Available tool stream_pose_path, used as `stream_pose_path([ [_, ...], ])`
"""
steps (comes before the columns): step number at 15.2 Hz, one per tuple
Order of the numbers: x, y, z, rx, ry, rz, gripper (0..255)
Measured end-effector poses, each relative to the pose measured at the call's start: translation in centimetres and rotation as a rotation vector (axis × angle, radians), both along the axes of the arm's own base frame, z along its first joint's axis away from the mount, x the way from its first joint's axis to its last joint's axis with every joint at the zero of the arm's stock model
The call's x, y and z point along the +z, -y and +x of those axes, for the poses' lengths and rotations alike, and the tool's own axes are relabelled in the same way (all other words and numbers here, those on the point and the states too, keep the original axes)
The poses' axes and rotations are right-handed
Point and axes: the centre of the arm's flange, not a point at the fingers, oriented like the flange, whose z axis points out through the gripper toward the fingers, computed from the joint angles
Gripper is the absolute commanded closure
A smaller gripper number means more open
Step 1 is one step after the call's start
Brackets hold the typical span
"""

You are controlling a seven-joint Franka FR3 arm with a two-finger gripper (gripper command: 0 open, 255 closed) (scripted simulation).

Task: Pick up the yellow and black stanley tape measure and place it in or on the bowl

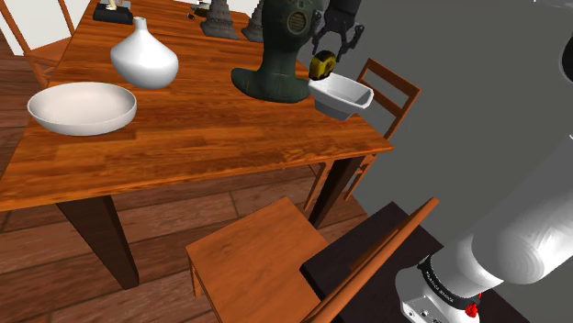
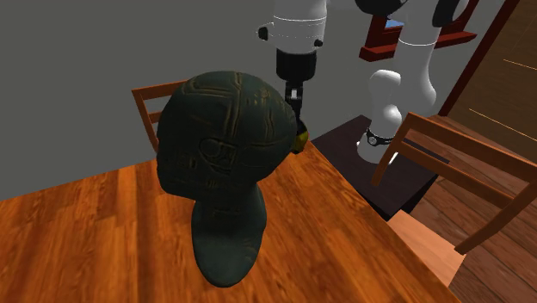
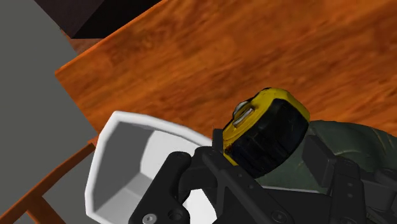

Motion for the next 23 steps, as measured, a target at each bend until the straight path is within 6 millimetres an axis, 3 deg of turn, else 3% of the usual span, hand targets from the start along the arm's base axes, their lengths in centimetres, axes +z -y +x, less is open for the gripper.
stream_pose_path([
  [3, 0.7, 2.6, 0.3, 0.000, 0.000, 0.000, 255],
  [16, 3.1, 18.9, 4.4, -0.001, 0.001, 0.000, 255],
  [19, 2.2, 20.6, 4.5, 0.000, -0.001, 0.000, 255],
  [22, 0.6, 20.6, 4.6, 0.000, -0.001, 0.000, 255],
  [23, 0.5, 20.6, 4.6, 0.000, -0.001, 0.000, 0],
])
